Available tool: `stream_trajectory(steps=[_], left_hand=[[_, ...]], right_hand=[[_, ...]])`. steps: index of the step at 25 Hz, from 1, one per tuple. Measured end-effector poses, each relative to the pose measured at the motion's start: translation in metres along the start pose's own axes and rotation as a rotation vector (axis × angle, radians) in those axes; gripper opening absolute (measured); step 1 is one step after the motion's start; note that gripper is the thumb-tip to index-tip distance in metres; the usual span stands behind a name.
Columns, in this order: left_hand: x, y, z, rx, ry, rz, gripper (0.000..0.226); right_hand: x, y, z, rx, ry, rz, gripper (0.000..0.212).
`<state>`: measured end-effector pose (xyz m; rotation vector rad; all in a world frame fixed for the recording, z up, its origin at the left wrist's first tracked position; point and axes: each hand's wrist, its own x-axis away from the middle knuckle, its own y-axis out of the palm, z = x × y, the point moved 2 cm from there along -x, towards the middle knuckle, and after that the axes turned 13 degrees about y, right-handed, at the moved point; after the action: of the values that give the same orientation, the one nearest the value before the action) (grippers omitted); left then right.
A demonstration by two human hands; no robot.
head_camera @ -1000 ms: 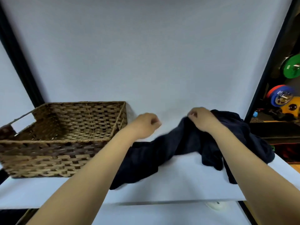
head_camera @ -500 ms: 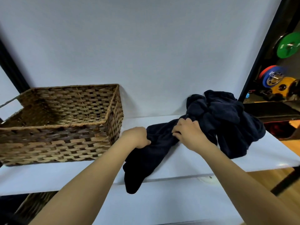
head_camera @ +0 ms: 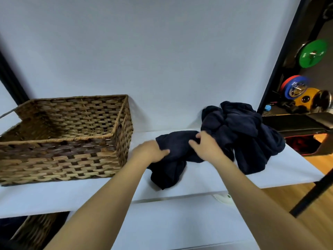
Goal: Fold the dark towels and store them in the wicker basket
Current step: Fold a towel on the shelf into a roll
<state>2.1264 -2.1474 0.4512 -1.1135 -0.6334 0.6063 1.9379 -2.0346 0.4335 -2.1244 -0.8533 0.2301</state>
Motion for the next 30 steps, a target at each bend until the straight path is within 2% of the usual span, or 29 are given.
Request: stream_trajectory(steps=[2, 3, 5, 8, 10, 11, 13, 15, 17, 19, 20, 22, 24, 25, 26, 28, 30], left_hand=[[0.000, 0.013, -0.005, -0.026, 0.004, 0.000, 0.046], [0.000, 0.011, -0.005, -0.023, 0.019, 0.041, 0.036], [-0.001, 0.001, -0.006, 0.024, 0.047, 0.161, 0.022], [0.000, -0.032, -0.001, 0.414, 0.119, 0.412, 0.014], [0.008, -0.060, 0.006, 0.687, 0.205, 0.604, 0.012], [0.014, -0.075, 0.009, 0.786, 0.265, 0.710, 0.009], [0.025, -0.102, 0.014, 0.891, 0.350, 0.875, 0.005], [0.028, -0.117, 0.014, 0.882, 0.351, 0.924, 0.005], [0.024, -0.117, 0.012, 0.731, 0.295, 0.833, 0.007], [0.018, -0.095, 0.008, 0.530, 0.228, 0.621, 0.014], [0.016, -0.079, 0.006, 0.429, 0.193, 0.500, 0.017], [0.013, -0.048, -0.001, 0.186, 0.137, 0.266, 0.026], [0.012, -0.026, -0.005, -0.047, 0.114, 0.046, 0.035], [0.013, -0.019, -0.005, -0.123, 0.106, -0.040, 0.034], [0.014, -0.017, -0.004, -0.180, 0.098, -0.093, 0.030], [0.017, -0.020, -0.002, -0.289, 0.077, -0.109, 0.023], [0.018, -0.029, 0.002, -0.357, 0.090, 0.001, 0.020]], right_hand=[[0.006, 0.018, 0.011, 0.369, 0.058, 0.037, 0.061], [0.005, 0.023, 0.013, 0.474, 0.062, 0.075, 0.059], [0.003, 0.027, 0.013, 0.613, 0.023, 0.109, 0.042], [0.000, 0.015, 0.007, 0.723, -0.088, 0.148, 0.023], [0.000, -0.006, -0.004, 0.570, -0.151, 0.263, 0.015], [0.001, -0.021, -0.010, 0.392, -0.188, 0.359, 0.011], [0.012, -0.053, -0.020, -0.146, -0.260, 0.529, 0.010], [0.019, -0.075, -0.030, -0.500, -0.303, 0.608, 0.009], [0.010, -0.074, -0.031, -0.709, -0.204, 0.507, 0.008], [-0.002, -0.051, -0.025, -0.920, 0.031, 0.150, 0.029], [-0.003, -0.034, -0.020, -0.868, 0.141, -0.019, 0.043], [0.002, -0.005, -0.007, -0.323, 0.166, -0.187, 0.066], [0.006, 0.013, 0.008, 0.207, 0.150, -0.109, 0.069], [0.007, 0.016, 0.010, 0.296, 0.146, -0.068, 0.058], [0.008, 0.014, 0.008, 0.292, 0.147, -0.053, 0.044], [0.005, 0.007, 0.003, 0.232, 0.105, 0.002, 0.034], [0.003, -0.006, -0.006, 0.021, -0.017, 0.097, 0.028]])
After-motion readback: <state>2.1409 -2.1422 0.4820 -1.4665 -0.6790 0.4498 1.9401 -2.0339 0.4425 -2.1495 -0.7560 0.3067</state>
